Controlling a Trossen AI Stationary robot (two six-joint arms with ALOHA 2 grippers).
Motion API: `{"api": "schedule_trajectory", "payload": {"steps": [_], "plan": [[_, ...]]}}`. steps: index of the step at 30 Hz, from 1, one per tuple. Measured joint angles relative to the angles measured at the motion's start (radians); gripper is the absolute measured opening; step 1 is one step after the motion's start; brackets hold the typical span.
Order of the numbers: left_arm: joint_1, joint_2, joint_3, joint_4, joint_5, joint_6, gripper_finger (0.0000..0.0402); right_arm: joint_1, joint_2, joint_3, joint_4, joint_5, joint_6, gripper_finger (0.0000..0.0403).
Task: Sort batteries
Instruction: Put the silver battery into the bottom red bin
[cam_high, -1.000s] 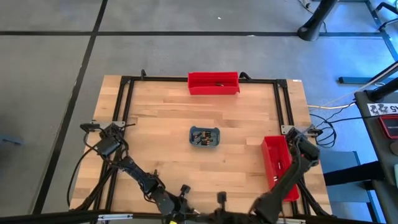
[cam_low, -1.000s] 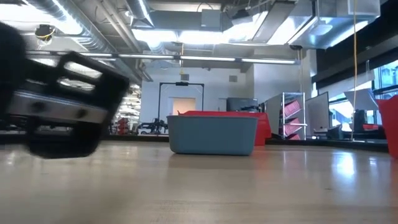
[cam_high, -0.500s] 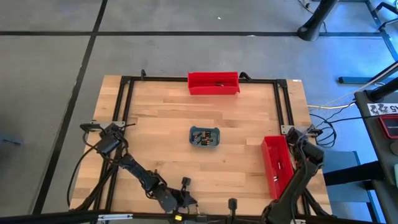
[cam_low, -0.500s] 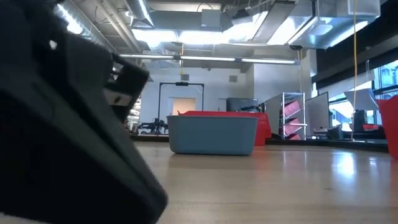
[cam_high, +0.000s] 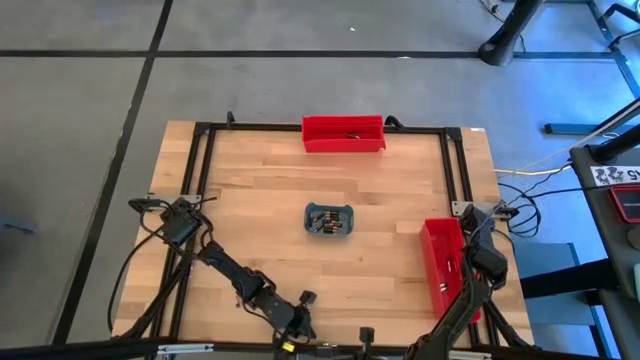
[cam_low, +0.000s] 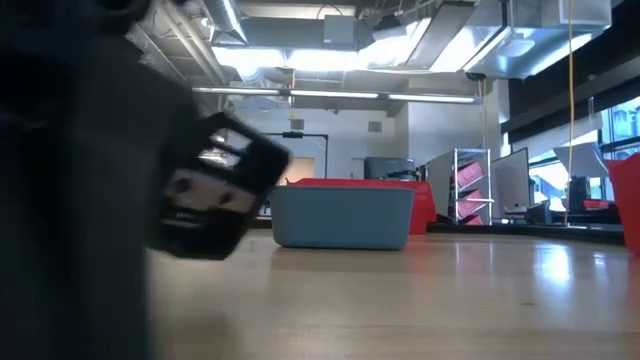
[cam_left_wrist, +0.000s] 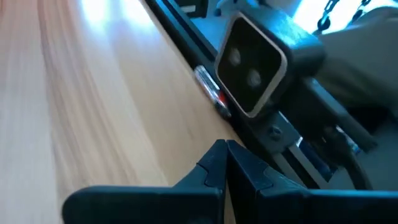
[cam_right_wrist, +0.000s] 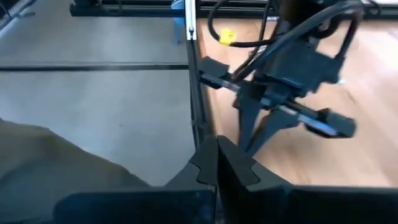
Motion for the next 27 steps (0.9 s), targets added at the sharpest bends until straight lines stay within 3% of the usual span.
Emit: {"api": "schedule_trajectory", "payload": {"steps": [7,17,27], "plan": [[0.01,0.006,0.001,0.004,0.034,-0.007,0.0001,-0.001,0.025,0.002,-0.084,-0.208,0.199,0.0001],[-0.008,0.006,0.001,0.003,0.032,-0.025,0.0001,-0.078,0.145,0.002,-0.099,-0.271,0.353,0.0001],[-0.008,0.004,0.002,-0.01,0.03,-0.025,0.0001,-0.098,0.148,0.007,-0.154,-0.297,0.419,0.0001]]}}
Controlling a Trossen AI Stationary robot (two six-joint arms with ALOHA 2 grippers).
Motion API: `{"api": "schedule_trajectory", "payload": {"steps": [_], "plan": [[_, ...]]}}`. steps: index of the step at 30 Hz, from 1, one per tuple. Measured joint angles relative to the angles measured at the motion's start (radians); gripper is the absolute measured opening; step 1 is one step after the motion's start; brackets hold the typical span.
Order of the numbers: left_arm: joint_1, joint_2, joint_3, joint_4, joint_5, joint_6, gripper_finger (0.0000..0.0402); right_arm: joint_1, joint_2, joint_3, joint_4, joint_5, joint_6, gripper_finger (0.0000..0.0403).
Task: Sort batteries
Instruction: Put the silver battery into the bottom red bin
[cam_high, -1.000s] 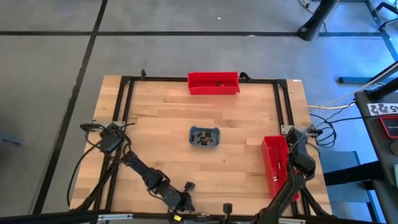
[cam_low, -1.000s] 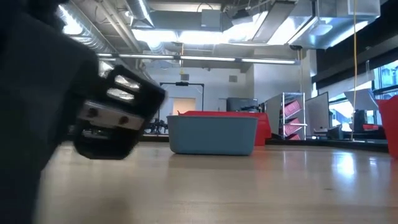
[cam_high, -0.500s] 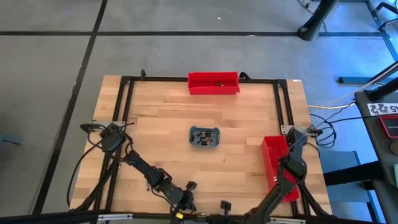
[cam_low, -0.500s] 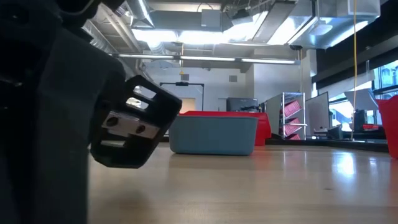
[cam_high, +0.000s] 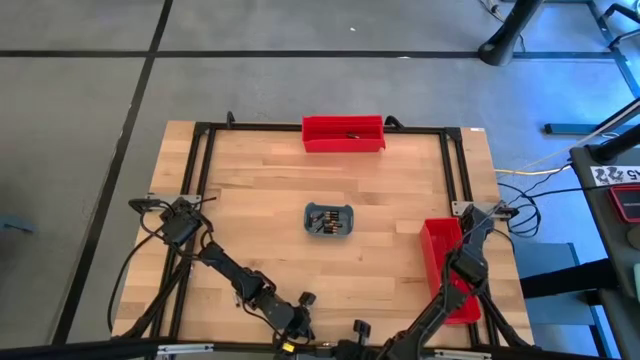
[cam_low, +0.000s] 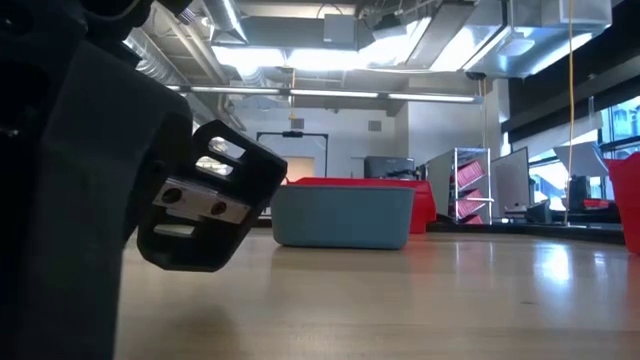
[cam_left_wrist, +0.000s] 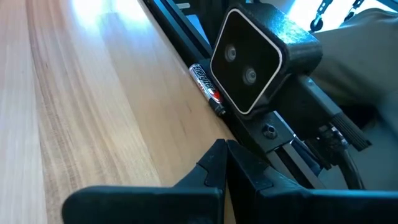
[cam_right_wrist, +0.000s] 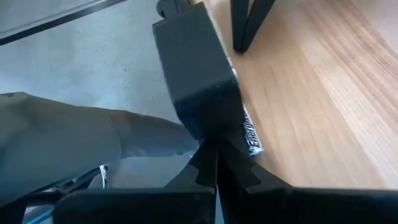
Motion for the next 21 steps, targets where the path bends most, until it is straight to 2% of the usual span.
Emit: {"api": "schedule_trajectory", "payload": {"steps": [7,11,13,17,21], "plan": [[-0.001,-0.01,0.0,-0.018,-0.001,0.006,0.0001,-0.019,0.0,0.0,-0.023,0.001,0.019,0.0001],[-0.001,-0.038,0.0,-0.087,0.0,0.028,0.0001,-0.032,-0.001,0.0,-0.047,-0.011,0.054,0.0001],[-0.001,-0.06,-0.002,-0.122,-0.006,0.033,0.0001,-0.041,-0.002,-0.006,-0.155,0.056,0.087,0.0001],[-0.002,-0.103,-0.001,-0.19,-0.033,0.054,0.0001,-0.047,0.003,-0.008,-0.262,0.154,0.213,0.0001],[-0.006,-0.128,-0.001,-0.224,-0.057,0.067,0.0001,-0.039,-0.017,-0.008,-0.35,0.149,0.269,0.0001]]}}
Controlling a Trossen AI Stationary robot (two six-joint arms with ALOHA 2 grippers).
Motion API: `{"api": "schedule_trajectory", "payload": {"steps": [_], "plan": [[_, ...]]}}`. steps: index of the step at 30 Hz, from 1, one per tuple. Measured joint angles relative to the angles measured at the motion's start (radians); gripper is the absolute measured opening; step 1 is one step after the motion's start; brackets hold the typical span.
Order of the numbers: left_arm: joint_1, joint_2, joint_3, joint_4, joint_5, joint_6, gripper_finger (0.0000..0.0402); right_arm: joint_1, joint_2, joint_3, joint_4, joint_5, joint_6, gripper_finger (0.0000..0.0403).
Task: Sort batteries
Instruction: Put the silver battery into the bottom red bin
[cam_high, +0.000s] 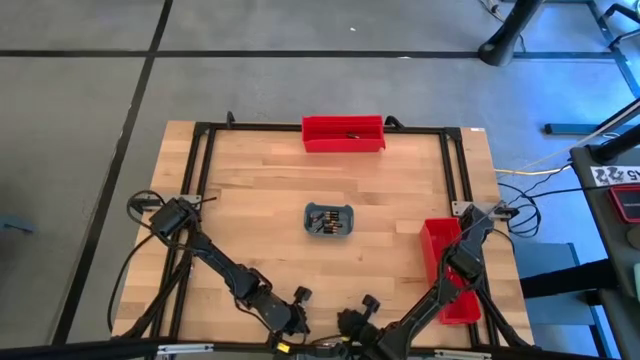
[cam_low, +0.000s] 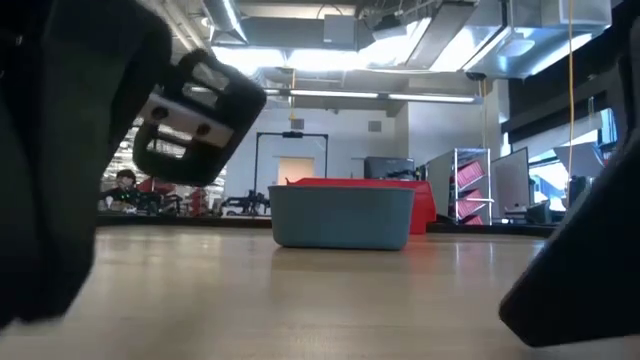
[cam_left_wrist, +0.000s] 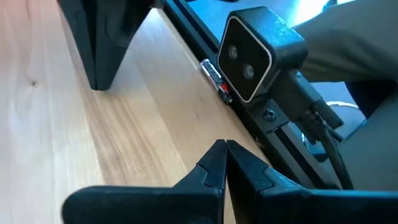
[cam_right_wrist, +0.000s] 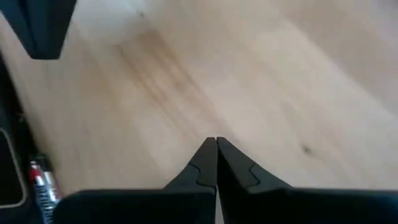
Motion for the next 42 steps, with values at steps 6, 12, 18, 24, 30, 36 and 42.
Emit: {"api": "schedule_trajectory", "payload": {"steps": [6,12,18,24,30,36,42], "plan": [[-0.01,-0.004,0.001,-0.007,-0.001,0.004,0.0001,0.016,-0.028,0.003,0.1,-0.178,-0.116,0.0],[-0.013,-0.004,0.001,-0.007,-0.001,-0.011,0.0001,0.022,-0.032,-0.03,0.189,-0.207,-0.158,0.0],[-0.013,-0.004,0.001,-0.011,-0.001,-0.014,0.0001,0.021,-0.03,-0.031,0.274,-0.245,-0.222,0.0],[-0.013,-0.004,0.001,-0.019,-0.001,-0.02,0.0001,0.022,-0.029,-0.031,0.288,-0.257,-0.212,0.0],[-0.013,-0.004,0.001,-0.019,-0.001,-0.026,0.0001,0.031,-0.034,-0.029,0.255,-0.262,-0.172,0.0],[-0.013,-0.004,0.001,-0.026,-0.001,-0.032,0.0001,0.053,-0.041,-0.019,0.26,-0.255,-0.172,0.0001],[-0.013,-0.004,0.001,-0.025,-0.001,-0.037,0.0001,0.054,-0.042,-0.018,0.287,-0.212,-0.181,0.0001]]}}
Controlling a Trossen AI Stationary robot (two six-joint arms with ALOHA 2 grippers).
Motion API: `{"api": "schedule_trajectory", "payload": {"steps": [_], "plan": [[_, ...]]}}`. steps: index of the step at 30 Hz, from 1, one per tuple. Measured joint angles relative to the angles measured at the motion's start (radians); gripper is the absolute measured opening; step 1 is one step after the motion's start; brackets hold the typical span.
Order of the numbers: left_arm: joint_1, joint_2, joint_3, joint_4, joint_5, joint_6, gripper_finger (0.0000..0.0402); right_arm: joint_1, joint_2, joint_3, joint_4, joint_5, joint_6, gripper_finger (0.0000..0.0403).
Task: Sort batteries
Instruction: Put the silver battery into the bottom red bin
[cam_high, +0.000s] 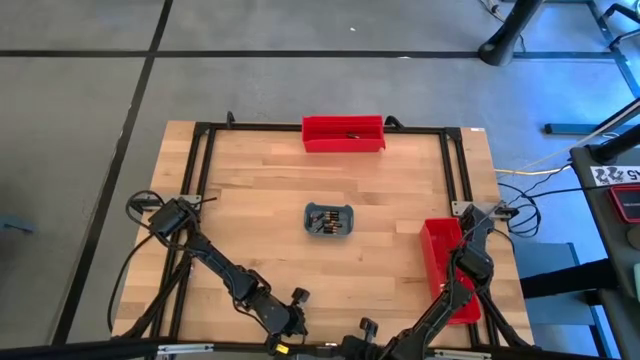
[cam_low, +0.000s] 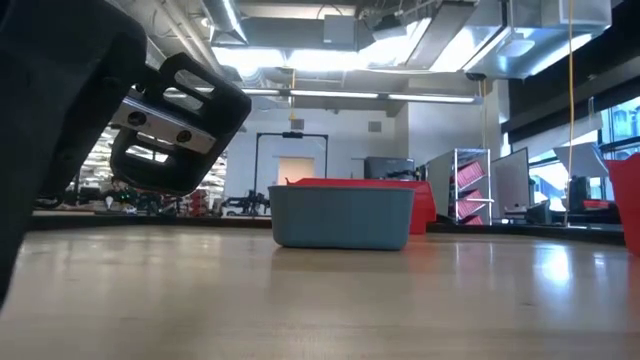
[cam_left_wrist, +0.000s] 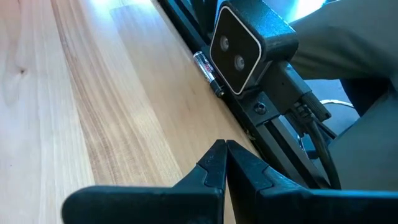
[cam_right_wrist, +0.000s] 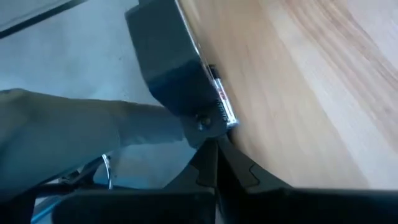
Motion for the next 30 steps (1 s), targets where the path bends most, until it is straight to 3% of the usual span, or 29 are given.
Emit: {"api": "schedule_trajectory", "payload": {"steps": [9,17,25,30], "plan": [[0.0,0.0,0.0,0.002,0.0,-0.005,0.0001,-0.045,0.034,0.001,0.087,-0.018,-0.071,0.0001],[0.0,0.0,0.0,0.001,0.0,-0.005,0.0001,-0.048,0.037,0.007,0.016,-0.001,0.003,0.0001],[0.0,0.0,0.0,-0.001,-0.004,-0.007,0.0001,-0.059,0.041,-0.001,-0.108,0.181,0.11,0.0001],[-0.003,0.0,-0.001,-0.019,-0.007,-0.013,0.0001,-0.044,0.037,0.073,-0.295,0.211,0.16,0.0001]]}}
